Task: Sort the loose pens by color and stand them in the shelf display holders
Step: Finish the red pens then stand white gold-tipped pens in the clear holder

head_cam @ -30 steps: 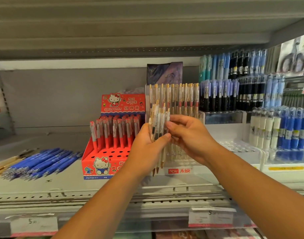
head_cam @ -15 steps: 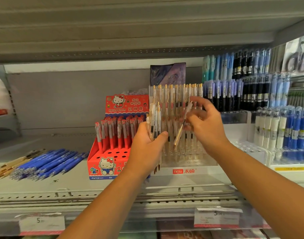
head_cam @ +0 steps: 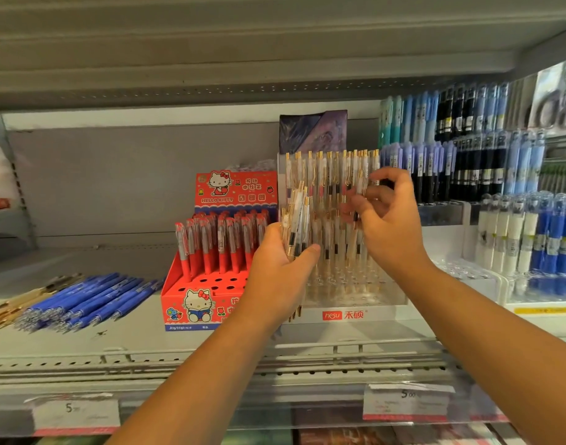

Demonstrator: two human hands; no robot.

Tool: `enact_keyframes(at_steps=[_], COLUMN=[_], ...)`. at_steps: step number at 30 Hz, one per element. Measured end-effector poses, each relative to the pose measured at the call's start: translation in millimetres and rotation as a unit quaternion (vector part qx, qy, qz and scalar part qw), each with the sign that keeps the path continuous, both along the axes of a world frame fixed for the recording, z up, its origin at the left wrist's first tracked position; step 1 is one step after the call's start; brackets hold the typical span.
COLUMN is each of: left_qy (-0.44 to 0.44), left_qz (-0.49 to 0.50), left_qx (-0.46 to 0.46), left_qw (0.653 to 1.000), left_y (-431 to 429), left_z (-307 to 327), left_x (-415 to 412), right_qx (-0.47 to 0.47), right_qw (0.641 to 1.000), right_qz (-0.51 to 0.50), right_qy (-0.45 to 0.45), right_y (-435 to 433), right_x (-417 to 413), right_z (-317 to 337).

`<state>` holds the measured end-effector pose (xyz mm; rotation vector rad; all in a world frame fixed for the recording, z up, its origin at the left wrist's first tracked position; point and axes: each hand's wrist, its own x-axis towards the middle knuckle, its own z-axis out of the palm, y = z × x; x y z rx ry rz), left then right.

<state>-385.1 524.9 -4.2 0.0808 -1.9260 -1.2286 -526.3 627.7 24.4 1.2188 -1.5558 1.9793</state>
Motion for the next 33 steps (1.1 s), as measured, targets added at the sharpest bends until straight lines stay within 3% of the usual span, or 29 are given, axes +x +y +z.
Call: enact_keyframes(at_steps=[8,19,26,30,33], left_qy=[-0.001,0.002,0.0,0.001,-0.009], left_qz=[-0.002,0.005,0.008,0.001,-0.017], left_qx=[-0.001,0.013,0.012,0.021,0.022], left_qw=[1.0,1.0,1.0,1.0,1.0], left_y=[0.6,-1.3,1.2,1.1,1.1], left_z=[-0.5,-2.1,-0.8,-0.4,-1.0], left_x=[-1.5,-1.9,0.6,1.2,1.6], right_qx=[0.04,0.227,0.292,0.231,0.133], right_qw=[0.998,0.971,0.945,0.951,0.988], right_qz=[-0.013,-0.074,-0.144,-0.199,-0.075], right_qy=[-0.045,-0.01,0.041,0.056,0.038], right_y=[-2.3,-6.1,-3.1,-0.3,3.3], right_x=[-5.1,-9.8,-9.9,4.8,19.8], right_z=[-1.7,-12.5,-14.4,-14.5,-6.9])
